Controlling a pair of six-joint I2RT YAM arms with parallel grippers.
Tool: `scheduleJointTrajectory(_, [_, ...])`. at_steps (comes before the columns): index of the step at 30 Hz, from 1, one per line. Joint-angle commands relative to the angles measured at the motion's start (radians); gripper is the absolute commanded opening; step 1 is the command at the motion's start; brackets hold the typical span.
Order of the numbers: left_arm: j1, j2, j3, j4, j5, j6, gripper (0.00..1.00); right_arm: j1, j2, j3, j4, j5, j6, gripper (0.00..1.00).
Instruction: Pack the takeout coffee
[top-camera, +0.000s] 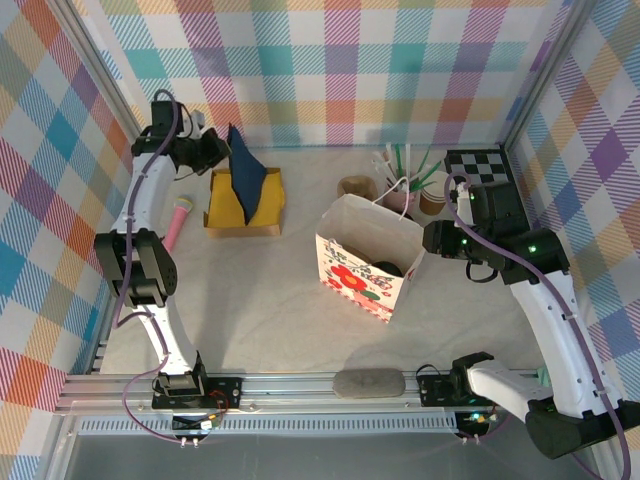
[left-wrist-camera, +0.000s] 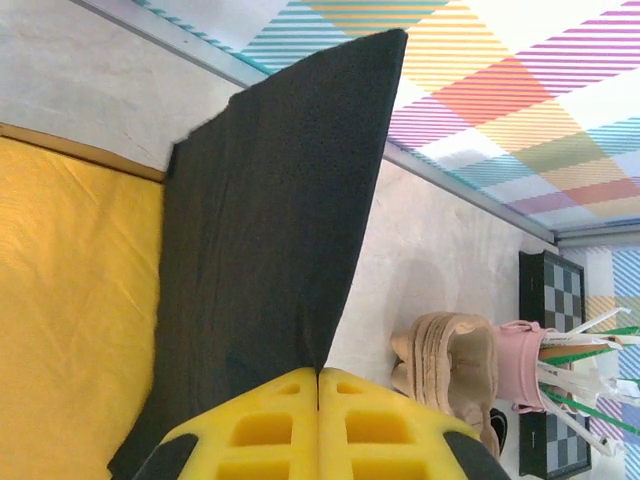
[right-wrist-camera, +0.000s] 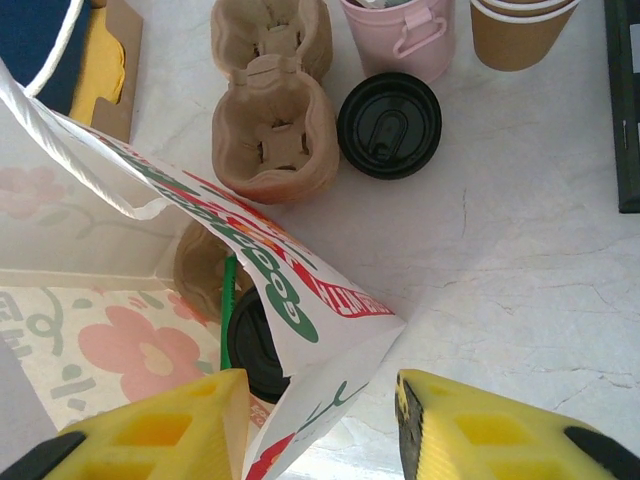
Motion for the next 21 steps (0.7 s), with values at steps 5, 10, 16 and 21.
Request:
scheduleJointTrajectory(5, [0.026, -0.016, 0.226, -0.130, -0.010, 0.047, 0.00, -0.004, -0.011, -0.019, 0.043, -0.038, 0.013, 0.43])
scheduleJointTrajectory(10, [0.011, 0.003, 0.230, -0.158, -0.029, 0.064, 0.00, -0.003, -0.011, -0.031, 0.049, -0.044, 0.012, 0.44])
scheduleJointTrajectory(16, [-0.076, 0.099, 0.206, -0.262, -0.165, 0.170, 0.00, -0.005, -0.019, -0.047, 0.055, -0.045, 0.011, 0.44])
scheduleJointTrajectory(21, [-0.164, 0.203, 0.218, -0.303, -0.237, 0.220, 0.00, -0.004, -0.022, -0.052, 0.049, -0.040, 0.008, 0.44])
